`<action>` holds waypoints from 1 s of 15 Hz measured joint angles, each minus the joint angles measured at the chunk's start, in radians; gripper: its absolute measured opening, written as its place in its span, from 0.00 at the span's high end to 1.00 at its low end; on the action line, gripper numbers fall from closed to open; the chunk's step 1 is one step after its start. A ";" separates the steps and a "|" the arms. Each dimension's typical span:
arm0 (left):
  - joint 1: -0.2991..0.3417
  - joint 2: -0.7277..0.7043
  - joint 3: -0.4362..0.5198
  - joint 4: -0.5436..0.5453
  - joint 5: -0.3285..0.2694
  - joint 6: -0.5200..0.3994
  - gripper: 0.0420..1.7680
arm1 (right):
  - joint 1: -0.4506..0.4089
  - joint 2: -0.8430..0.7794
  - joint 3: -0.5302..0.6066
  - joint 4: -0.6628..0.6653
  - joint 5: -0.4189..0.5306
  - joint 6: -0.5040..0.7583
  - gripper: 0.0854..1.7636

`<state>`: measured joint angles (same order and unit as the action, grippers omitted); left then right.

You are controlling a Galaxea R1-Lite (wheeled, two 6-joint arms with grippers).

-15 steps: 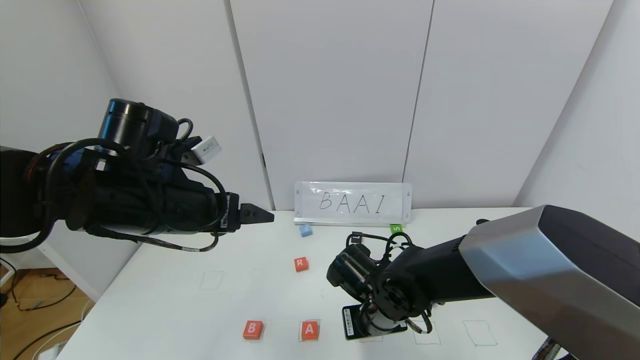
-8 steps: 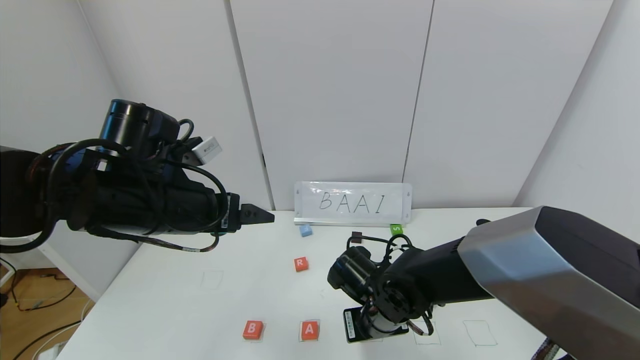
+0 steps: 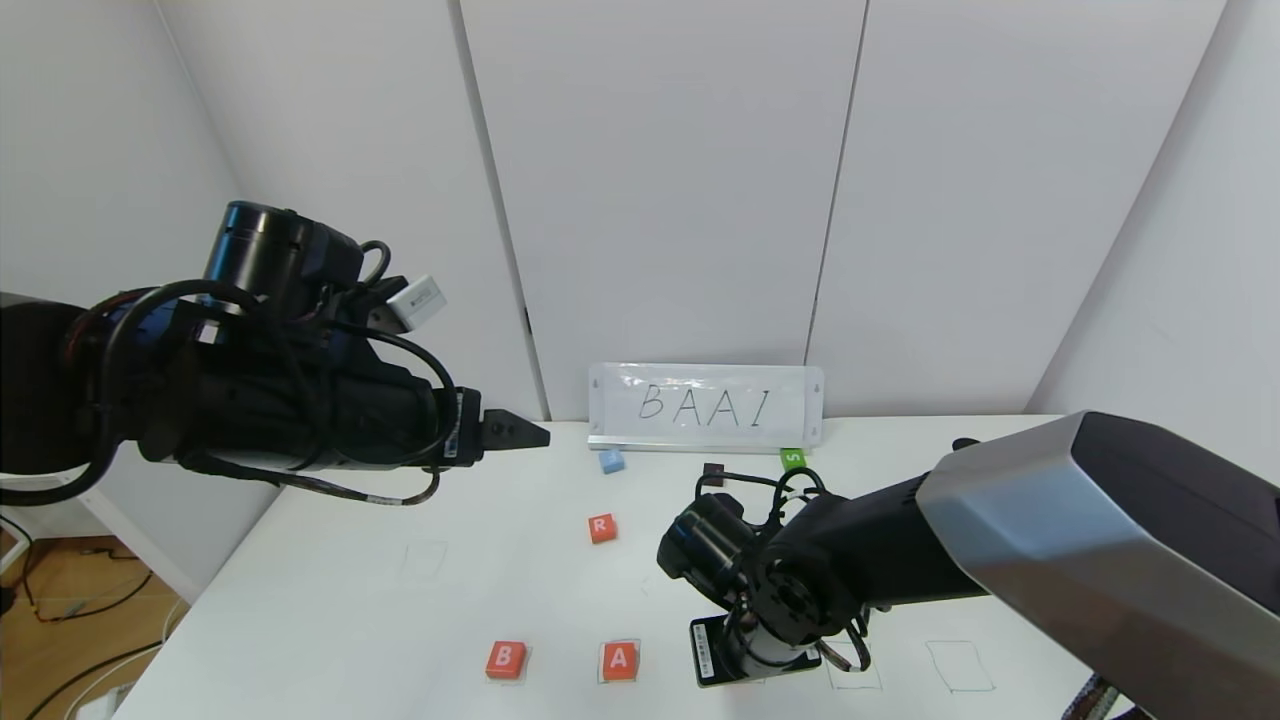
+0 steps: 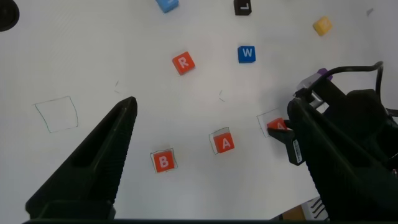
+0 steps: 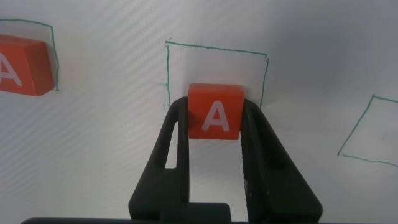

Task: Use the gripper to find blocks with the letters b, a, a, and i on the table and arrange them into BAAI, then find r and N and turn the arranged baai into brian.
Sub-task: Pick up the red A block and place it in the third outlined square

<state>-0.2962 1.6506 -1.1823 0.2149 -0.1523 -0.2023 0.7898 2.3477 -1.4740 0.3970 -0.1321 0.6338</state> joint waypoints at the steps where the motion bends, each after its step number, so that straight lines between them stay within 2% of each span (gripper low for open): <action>1: 0.000 0.000 0.000 0.000 0.000 0.000 0.03 | 0.000 0.000 0.000 0.000 0.000 0.000 0.73; 7: 0.000 0.000 0.000 0.000 0.000 0.000 0.03 | 0.001 0.005 -0.008 0.000 0.000 -0.003 0.73; 11: 0.000 0.000 0.000 0.000 0.000 0.000 0.03 | 0.001 0.005 -0.008 0.001 0.000 -0.003 0.45; 15: 0.001 0.000 0.000 0.000 0.001 0.000 0.03 | 0.002 0.004 -0.007 0.000 0.000 -0.005 0.28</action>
<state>-0.2949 1.6511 -1.1826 0.2149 -0.1517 -0.2019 0.7917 2.3515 -1.4813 0.3974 -0.1317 0.6291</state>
